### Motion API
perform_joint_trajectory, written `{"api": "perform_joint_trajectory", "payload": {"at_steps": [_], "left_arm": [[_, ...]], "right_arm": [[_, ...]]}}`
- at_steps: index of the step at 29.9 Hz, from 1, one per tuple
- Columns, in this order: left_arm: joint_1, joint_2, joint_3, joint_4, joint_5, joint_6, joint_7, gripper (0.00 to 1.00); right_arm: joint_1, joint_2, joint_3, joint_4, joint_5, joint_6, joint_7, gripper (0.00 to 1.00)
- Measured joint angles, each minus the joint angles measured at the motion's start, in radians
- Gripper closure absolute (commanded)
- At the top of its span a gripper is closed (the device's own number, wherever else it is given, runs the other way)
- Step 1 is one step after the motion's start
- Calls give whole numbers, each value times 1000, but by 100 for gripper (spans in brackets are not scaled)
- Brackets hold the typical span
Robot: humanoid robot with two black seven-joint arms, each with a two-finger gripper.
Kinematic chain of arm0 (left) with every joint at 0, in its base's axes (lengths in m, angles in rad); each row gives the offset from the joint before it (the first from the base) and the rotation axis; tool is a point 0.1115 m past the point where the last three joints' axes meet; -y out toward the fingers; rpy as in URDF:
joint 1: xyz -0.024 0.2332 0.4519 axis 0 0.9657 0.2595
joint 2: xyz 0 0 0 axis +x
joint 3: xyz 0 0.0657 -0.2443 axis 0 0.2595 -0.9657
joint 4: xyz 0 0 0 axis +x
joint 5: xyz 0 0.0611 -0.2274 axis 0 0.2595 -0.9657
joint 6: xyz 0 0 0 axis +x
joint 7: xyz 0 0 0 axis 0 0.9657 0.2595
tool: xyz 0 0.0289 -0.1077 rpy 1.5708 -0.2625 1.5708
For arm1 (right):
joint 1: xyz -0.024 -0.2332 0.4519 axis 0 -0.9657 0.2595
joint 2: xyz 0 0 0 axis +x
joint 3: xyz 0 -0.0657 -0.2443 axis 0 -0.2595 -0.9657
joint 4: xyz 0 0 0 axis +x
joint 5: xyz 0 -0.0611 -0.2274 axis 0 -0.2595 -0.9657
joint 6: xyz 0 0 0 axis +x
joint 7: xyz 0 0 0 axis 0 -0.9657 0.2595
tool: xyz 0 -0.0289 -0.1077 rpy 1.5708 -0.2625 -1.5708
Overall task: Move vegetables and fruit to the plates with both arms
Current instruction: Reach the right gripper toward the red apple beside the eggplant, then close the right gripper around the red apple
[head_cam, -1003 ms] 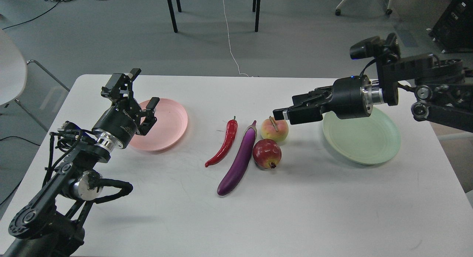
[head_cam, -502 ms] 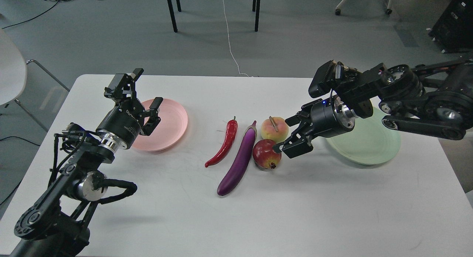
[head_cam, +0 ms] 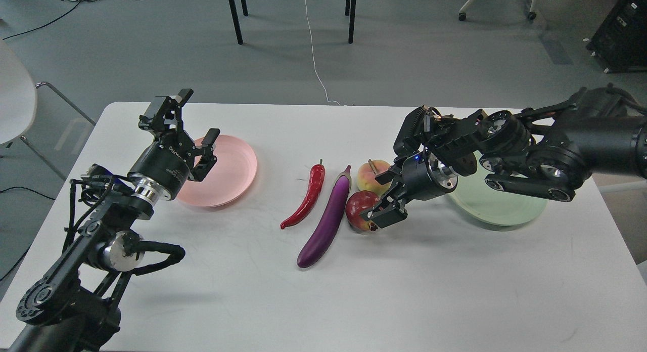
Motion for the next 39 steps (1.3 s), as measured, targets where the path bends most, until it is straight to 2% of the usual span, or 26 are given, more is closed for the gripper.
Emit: {"api": "perform_joint_trajectory", "payload": {"at_steps": [25,30,32,34,37,39], "left_arm": [[-6,12,-34,-6,-17,-1,2,0],[-5,16,-35,-6,-21,-1,2,0],[-5,16,-35,-6,-22,-1,2,0],[-5,16,-35,-6,-23,-1,2,0],[-5,15,-35,-6,-23,-2,2,0],[-5,15,-35,-6,-23,-2,2,0]], "right_arm": [[-55,104,-17,-106,2,-29,0,6],[-69,123,-50,-126,4,-32,0,9],[-74,124,-53,-129,4,-33,0,14],[-76,125,-56,-130,4,-33,0,26],[-75,125,-57,-130,4,-33,0,54],[-71,123,-58,-127,3,-33,0,67]]}}
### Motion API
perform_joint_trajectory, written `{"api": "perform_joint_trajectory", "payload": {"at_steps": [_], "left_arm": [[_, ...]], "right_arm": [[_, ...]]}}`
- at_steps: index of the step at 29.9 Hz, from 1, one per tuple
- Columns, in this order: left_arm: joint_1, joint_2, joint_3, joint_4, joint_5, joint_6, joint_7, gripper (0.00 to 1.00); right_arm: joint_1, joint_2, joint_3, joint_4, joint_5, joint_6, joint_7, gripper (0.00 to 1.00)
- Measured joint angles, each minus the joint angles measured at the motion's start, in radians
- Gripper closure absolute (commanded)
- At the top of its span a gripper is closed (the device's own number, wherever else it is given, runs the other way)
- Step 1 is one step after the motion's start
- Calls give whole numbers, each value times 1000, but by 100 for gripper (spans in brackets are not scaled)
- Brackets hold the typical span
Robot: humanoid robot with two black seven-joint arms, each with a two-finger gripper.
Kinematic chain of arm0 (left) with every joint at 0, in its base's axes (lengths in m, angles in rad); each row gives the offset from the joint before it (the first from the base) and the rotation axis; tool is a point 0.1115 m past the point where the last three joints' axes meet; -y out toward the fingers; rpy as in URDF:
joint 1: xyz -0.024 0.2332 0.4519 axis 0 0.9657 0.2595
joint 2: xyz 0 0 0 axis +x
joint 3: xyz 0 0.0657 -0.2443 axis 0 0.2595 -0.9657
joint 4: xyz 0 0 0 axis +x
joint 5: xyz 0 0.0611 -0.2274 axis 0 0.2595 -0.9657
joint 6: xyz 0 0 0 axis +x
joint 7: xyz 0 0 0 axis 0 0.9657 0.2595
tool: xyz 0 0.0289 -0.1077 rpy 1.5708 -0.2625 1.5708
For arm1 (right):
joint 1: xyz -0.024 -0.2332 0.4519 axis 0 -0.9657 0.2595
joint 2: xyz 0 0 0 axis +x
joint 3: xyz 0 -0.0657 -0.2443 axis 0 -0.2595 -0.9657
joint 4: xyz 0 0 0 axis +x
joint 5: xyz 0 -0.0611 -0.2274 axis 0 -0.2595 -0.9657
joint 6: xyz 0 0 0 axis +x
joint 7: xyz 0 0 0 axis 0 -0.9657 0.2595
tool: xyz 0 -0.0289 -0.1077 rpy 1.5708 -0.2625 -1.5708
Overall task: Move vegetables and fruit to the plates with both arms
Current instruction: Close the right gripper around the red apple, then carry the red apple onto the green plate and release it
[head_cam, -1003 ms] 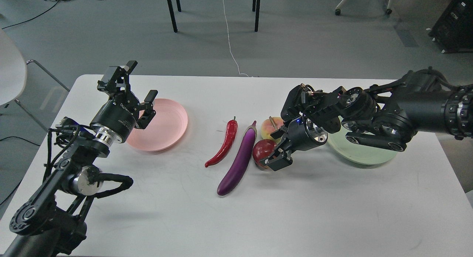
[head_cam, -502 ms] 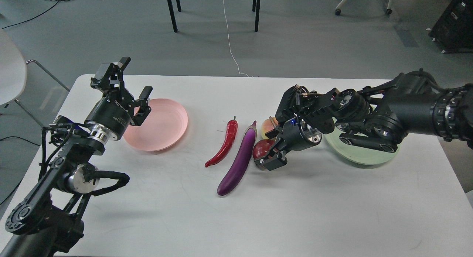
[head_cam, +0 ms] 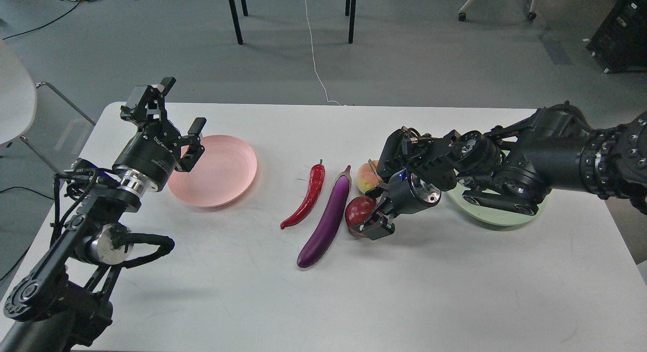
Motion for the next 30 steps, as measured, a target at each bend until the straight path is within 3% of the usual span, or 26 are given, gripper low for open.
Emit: {"api": "perform_joint_trajectory", "payload": {"at_steps": [8,13,17,23,30], "left_arm": [[0,0,-4,-1,1,1,0,0],[0,2,-13,-2,1,2,0,0],[0,2,-14,-2,0,2,0,0],[0,2,-13,-2,0,-1,0,0],[1,2,-11,-2,0,-3,0,0]], "right_arm": [[93,-58,26,119,25,-1,0,68],[215,-226,64,282,108,-1,0,68],[242,-409,66,319,98,0,0,67],[150,-624,59,270,-81,-32,0,67],[-78,-634,61,13,-148,-171,0,67]]}}
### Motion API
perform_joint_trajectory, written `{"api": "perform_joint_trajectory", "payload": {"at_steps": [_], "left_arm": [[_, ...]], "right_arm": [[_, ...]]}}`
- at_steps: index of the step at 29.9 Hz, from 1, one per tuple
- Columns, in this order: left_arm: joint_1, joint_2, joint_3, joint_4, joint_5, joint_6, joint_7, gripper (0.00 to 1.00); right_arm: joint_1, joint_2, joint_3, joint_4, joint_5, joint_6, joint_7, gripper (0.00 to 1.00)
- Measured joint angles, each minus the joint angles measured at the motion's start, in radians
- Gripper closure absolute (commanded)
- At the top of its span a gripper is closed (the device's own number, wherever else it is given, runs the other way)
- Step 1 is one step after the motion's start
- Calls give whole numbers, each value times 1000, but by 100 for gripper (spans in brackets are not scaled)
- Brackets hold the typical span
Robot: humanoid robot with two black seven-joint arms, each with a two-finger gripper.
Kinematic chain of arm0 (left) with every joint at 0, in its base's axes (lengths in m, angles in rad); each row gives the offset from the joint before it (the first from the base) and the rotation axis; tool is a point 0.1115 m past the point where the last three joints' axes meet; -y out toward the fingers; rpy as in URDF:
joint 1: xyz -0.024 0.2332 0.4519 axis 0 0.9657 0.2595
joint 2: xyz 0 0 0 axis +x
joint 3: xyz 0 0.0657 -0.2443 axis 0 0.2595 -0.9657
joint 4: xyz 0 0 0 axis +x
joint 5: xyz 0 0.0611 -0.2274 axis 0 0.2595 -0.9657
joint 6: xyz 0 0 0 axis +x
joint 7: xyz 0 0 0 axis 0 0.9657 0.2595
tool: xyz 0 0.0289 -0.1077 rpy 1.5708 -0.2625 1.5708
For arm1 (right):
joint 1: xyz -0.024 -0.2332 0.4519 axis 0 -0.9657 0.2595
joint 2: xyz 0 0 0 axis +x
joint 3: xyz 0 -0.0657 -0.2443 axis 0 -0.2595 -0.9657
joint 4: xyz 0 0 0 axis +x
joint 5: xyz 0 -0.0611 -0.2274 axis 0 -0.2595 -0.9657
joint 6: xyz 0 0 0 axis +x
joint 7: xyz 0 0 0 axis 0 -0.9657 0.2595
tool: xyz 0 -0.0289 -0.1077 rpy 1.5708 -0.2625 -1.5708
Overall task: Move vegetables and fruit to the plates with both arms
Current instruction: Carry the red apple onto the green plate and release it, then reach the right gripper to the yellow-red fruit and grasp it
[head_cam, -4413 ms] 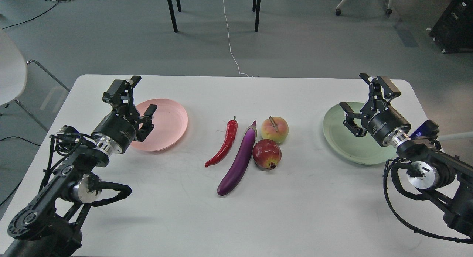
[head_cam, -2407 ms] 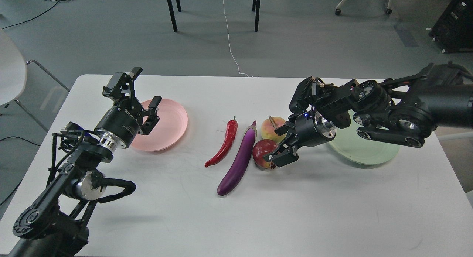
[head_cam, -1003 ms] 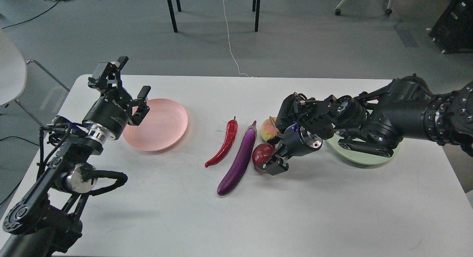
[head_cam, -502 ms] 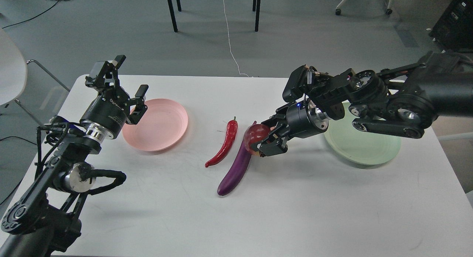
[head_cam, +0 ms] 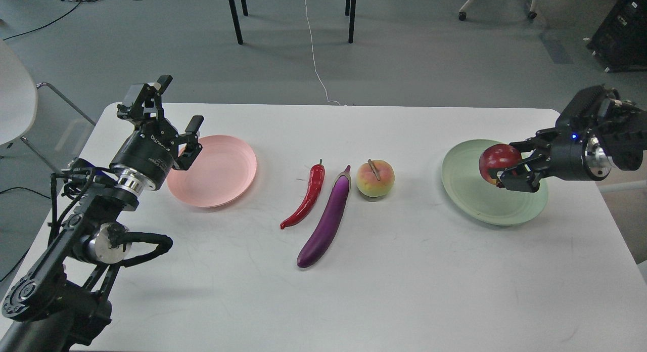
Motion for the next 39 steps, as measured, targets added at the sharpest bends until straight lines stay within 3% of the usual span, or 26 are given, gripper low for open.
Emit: {"api": "perform_joint_trajectory", "payload": {"at_steps": [4,8,12,17,25,32,39], "left_arm": [[0,2,0,0,0,0,0,0],[1,3,0,0,0,0,0,0],[1,3,0,0,0,1,0,0],[1,3,0,0,0,2,0,0],[-3,4,0,1,0,-1,-3,0],[-4,10,0,1,-1,1,-5,0],[8,11,-2,1,0,8,-21,0]], "right_arm": [[-56,73,2,-92,-1,-25,0,64],[-72,134,3,-133,3,-29,0,52],[-85,168,3,-145,7,-28,0,35],[-92,166,2,-139,12,-27,0,4],[-39,107,17,-88,19,-24,0,2],[80,52,30,72,21,-22,0,2],[129,81,87,225,118,-19,0,2]]}}
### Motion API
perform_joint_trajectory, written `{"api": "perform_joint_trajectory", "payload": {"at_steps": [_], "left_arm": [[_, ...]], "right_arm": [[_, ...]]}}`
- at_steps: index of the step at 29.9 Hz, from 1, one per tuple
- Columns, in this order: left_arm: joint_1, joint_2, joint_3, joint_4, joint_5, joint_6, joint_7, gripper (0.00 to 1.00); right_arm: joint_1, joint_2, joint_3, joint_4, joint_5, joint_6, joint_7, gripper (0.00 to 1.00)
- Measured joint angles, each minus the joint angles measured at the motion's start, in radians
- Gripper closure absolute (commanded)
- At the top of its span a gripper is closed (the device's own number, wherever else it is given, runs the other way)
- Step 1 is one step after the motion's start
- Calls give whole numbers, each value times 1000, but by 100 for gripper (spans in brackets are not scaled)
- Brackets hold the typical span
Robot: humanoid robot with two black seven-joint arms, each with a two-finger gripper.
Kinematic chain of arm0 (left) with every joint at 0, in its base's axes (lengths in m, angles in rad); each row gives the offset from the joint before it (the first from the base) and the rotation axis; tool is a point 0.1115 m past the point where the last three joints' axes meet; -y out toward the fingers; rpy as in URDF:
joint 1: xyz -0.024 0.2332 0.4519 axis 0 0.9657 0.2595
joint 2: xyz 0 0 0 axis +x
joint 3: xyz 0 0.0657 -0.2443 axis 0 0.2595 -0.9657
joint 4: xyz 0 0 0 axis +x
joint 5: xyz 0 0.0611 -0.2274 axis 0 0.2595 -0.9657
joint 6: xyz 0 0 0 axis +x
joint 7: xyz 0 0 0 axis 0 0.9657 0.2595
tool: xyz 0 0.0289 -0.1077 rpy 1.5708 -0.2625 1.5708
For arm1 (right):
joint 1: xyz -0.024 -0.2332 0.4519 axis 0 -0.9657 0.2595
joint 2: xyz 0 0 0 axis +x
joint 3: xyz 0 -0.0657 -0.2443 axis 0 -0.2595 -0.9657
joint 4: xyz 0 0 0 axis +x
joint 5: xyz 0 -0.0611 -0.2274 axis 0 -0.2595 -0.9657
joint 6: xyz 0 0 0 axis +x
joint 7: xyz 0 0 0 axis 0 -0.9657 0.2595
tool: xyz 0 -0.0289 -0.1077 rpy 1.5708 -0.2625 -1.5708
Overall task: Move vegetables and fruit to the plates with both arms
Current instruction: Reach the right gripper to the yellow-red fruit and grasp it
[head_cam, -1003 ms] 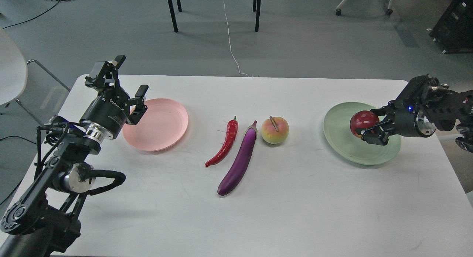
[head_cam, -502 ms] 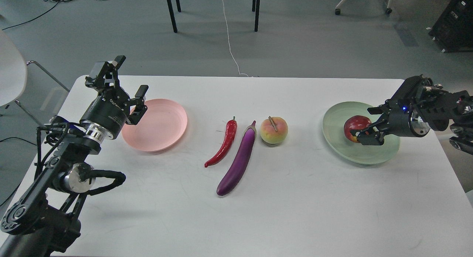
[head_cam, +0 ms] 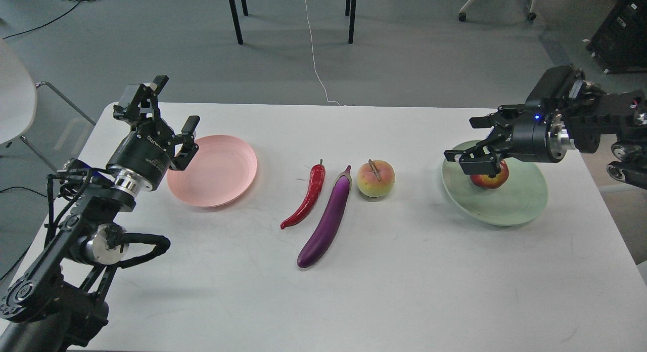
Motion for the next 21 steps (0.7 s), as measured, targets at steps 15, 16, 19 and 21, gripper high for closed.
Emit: {"api": "perform_joint_trajectory", "payload": {"at_steps": [15,16,19,21], "left_arm": [[7,-35,2,-56,-25,12,1,0],[9,-41,2,-58,-25,12,1,0],[11,-52,2,-60,-24,12,1,0],[12,-54,1,-60,-23,12,1,0]], "right_arm": [[43,346,-210,-179,292,6,0,2],[31,358,-216,-189,291,6,0,2],[-5,394,-229,-204,291,6,0,2],[-19,407,-237,-223,290,5,0,2]]}}
